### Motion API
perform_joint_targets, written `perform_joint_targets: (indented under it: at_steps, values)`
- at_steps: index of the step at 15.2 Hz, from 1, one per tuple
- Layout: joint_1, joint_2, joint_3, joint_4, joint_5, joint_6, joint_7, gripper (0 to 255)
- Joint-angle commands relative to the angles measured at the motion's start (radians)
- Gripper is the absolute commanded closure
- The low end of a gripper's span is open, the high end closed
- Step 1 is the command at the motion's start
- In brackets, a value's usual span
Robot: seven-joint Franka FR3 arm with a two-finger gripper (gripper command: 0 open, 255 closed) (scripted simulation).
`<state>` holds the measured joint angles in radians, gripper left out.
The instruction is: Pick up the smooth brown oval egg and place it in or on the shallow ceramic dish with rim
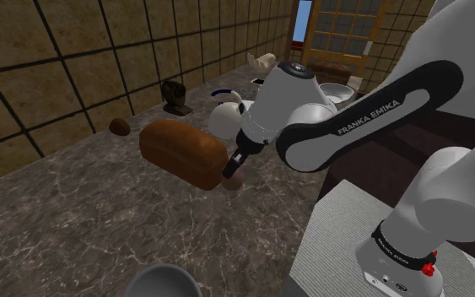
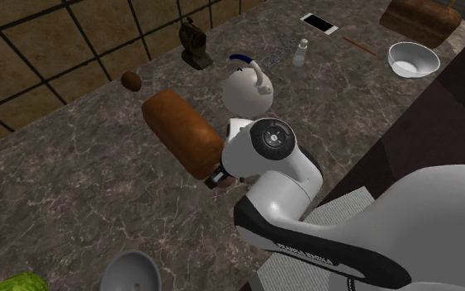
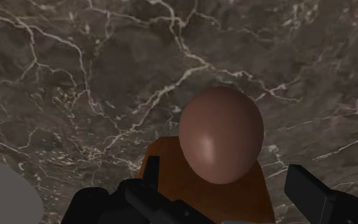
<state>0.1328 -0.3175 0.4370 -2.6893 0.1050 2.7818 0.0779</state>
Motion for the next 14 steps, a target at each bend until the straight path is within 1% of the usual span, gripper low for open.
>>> perform_joint_targets:
  at_steps: [1,7,14]
  values:
    - [-0.019,0.048,0.026,-0.001,-0.025,0.054,0.025,0]
    - [-0.098,0.152,0.084,0.015,-0.131,0.14,0.102,0]
    - [-0.098,0.152,0.084,0.015,-0.131,0.14,0.102,0]
